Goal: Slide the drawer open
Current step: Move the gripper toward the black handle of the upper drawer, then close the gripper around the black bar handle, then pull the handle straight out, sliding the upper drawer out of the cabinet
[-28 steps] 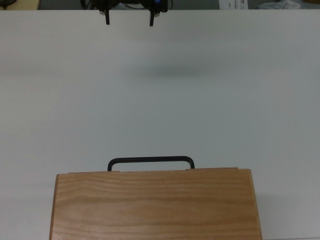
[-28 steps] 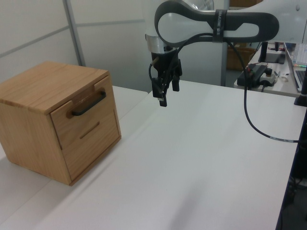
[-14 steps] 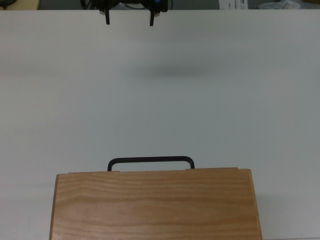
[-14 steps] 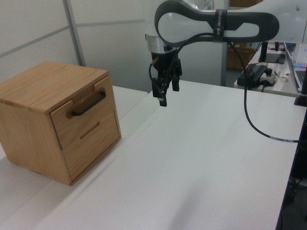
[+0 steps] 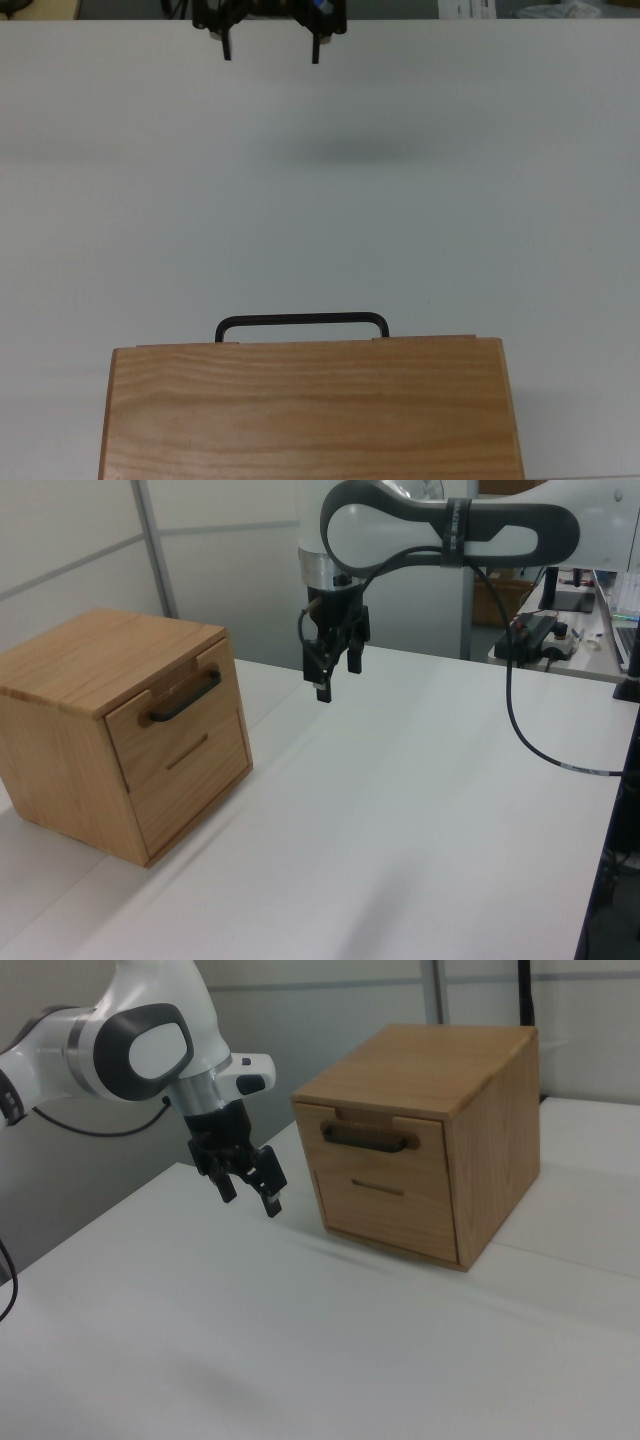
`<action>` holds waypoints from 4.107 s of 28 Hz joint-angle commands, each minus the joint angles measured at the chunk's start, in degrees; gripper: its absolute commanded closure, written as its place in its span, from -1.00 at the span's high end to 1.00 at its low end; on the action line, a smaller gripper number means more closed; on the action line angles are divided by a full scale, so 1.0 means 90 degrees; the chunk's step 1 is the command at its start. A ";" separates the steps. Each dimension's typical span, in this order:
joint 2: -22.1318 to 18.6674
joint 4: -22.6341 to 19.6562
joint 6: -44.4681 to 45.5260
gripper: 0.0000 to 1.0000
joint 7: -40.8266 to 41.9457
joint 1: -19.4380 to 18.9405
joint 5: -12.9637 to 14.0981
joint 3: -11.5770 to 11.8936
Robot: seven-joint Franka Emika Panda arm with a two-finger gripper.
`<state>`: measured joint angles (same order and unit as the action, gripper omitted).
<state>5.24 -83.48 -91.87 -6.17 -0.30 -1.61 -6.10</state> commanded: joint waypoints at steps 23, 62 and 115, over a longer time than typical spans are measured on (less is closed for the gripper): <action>0.0580 -0.0119 -0.2848 1.00 -0.8278 0.0141 0.0101 0.0004; 0.2767 0.1081 -0.5828 0.97 -0.9617 -0.0269 -0.1960 0.0004; 0.1205 -0.0822 -0.5632 -1.00 -0.9842 -0.0367 -0.2028 0.0033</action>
<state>23.00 -83.39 -143.40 -94.71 -4.42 -19.64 -6.10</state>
